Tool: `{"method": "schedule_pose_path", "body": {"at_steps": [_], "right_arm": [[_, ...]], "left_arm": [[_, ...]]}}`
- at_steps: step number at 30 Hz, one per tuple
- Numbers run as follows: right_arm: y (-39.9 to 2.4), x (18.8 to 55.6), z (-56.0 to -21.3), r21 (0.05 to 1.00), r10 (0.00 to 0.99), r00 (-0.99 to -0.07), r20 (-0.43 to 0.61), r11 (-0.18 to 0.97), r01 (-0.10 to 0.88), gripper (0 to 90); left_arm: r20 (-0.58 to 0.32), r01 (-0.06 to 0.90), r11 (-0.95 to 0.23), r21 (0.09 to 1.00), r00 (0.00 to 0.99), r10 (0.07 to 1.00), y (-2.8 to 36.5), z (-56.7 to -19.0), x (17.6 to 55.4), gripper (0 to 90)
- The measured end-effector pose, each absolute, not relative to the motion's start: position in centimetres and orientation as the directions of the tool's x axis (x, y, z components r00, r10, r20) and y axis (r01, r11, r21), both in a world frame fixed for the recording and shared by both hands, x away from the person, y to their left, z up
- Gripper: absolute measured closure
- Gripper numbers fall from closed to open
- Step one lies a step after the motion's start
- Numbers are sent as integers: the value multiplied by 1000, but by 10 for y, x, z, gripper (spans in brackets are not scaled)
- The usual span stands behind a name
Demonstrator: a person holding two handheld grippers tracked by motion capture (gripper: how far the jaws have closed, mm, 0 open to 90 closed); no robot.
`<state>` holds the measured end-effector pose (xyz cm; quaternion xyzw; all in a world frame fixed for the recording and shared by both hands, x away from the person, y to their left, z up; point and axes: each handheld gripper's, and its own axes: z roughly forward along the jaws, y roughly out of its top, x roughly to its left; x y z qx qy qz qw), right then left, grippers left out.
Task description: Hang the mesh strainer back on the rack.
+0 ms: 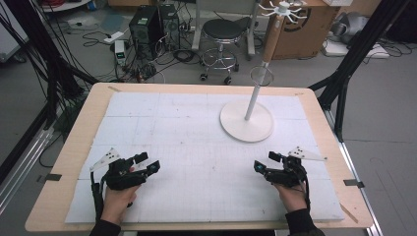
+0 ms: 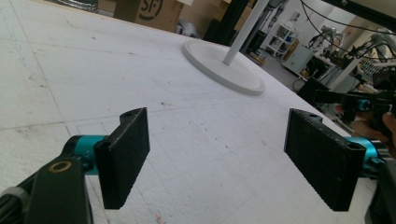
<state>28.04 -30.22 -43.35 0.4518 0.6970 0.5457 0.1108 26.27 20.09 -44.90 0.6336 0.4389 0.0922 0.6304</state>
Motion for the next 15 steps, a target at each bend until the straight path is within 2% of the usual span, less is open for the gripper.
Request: {"method": "schedule_pose_path", "body": {"at_steps": [15], "right_arm": [[-302, 280, -434, 861, 751, -568, 338, -3, 508, 122]], "left_arm": [[-434, 451, 163, 877, 600, 673, 198, -452, 264, 229]]}}
